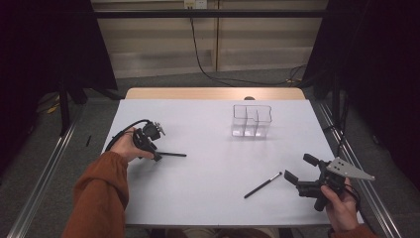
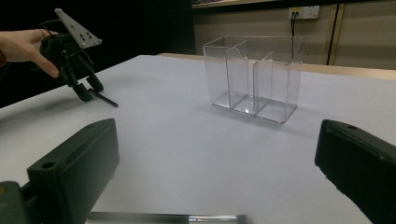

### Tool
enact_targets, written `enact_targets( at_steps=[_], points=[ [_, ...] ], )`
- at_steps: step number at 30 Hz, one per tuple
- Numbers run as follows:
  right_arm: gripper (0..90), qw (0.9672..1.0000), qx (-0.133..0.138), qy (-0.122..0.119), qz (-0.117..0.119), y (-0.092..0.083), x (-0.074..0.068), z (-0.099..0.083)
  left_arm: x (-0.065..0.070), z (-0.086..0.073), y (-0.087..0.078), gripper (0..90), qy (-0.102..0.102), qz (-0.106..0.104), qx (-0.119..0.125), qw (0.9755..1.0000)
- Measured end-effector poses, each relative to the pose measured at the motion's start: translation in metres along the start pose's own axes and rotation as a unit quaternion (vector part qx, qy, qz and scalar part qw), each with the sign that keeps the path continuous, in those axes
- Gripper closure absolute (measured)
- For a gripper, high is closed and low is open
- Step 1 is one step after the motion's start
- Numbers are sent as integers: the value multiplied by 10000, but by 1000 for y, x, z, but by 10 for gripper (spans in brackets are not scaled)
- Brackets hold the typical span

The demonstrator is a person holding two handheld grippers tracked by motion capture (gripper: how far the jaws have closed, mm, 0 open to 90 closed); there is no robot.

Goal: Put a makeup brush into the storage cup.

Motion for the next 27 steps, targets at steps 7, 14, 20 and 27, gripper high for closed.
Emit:
enact_targets(
  at_steps=[7, 14, 20, 27],
  points=[
    [0, 10000, -7, -25, 31, -1, -1, 0, 0, 1, 0, 694, 135, -50, -251, 9996],
    [0, 10000, -53, 0, 33, -1, -1, -2, 3, 1, 0, 838, 93, -117, -352, 9993],
    [0, 10000, -54, -11, 21, -2, -1, -2, 3, 0, -1, 840, 130, -69, -374, 9992],
    [0, 10000, -74, -19, 12, -1, -1, -2, 4, 0, -2, 841, -67, 47, -147, 9999]
  ],
)
Point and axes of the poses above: each handheld gripper's, and its own axes: y roughly forward along the jaws, z roughly out of its top, x roughly to its right, the point moved 9 cm from there along y, roughly forward along the jaws, and after that the axes turned 13 degrees about x, right-handed, at the moved point
